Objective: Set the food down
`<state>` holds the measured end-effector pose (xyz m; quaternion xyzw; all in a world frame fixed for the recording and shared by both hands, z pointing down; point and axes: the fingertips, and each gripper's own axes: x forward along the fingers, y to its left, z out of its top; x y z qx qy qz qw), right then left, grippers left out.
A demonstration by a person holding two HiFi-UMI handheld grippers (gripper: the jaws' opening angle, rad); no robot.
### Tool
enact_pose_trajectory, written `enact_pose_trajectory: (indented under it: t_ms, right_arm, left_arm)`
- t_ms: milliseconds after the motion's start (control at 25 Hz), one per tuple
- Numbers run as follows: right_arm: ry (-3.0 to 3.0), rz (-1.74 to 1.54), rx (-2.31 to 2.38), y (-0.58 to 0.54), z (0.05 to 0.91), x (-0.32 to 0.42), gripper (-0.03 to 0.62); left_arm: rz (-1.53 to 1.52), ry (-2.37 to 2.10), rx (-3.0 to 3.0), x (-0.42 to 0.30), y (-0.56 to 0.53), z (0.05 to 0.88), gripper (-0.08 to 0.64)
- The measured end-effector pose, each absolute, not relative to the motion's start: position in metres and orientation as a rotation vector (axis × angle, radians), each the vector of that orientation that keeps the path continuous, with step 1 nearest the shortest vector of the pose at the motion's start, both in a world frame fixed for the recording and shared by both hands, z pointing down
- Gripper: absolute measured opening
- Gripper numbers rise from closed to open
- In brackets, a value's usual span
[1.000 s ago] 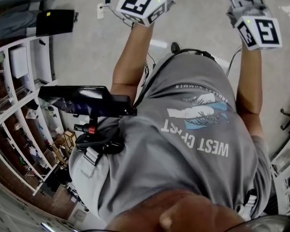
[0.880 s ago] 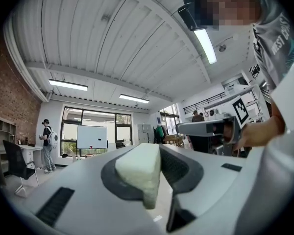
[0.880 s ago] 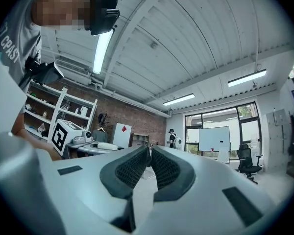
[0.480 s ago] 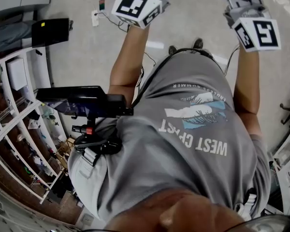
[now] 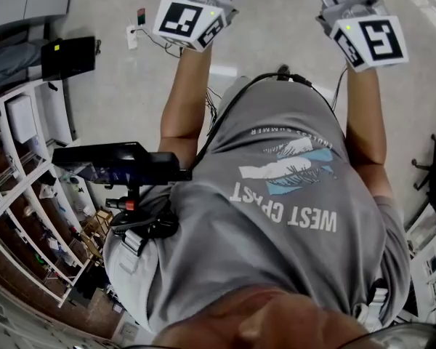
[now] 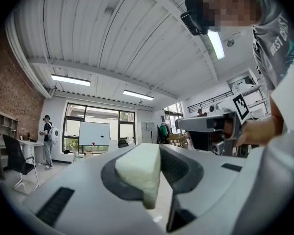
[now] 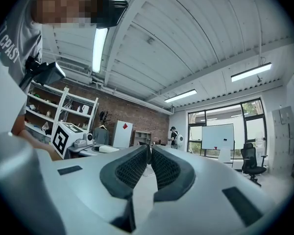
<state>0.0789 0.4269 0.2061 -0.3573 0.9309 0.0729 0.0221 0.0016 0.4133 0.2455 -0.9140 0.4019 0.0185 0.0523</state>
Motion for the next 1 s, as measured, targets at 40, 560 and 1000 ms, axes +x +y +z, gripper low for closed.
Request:
enact_pose_trajectory:
  t_ms: [40,560,1000]
  right_arm:
    - [2.898,0.234,-1.098,0.423,0.209,0.083,0.011]
    - [2.910,0.202,-1.093,0.393,0.210,0.071,0.010]
    - [2.914,0.218,-1.174,0.351,0.219,0.015,0.011]
  left_arm:
    - [0.055,1.229,-2.775,0.006,0.410,0.246,0.095]
    - [0.036,1.237,-2.788,-0.003,0.381,0.248,0.097]
    - [0.069,1.171,-2.819,-0.060,0.339,0.252,0.096]
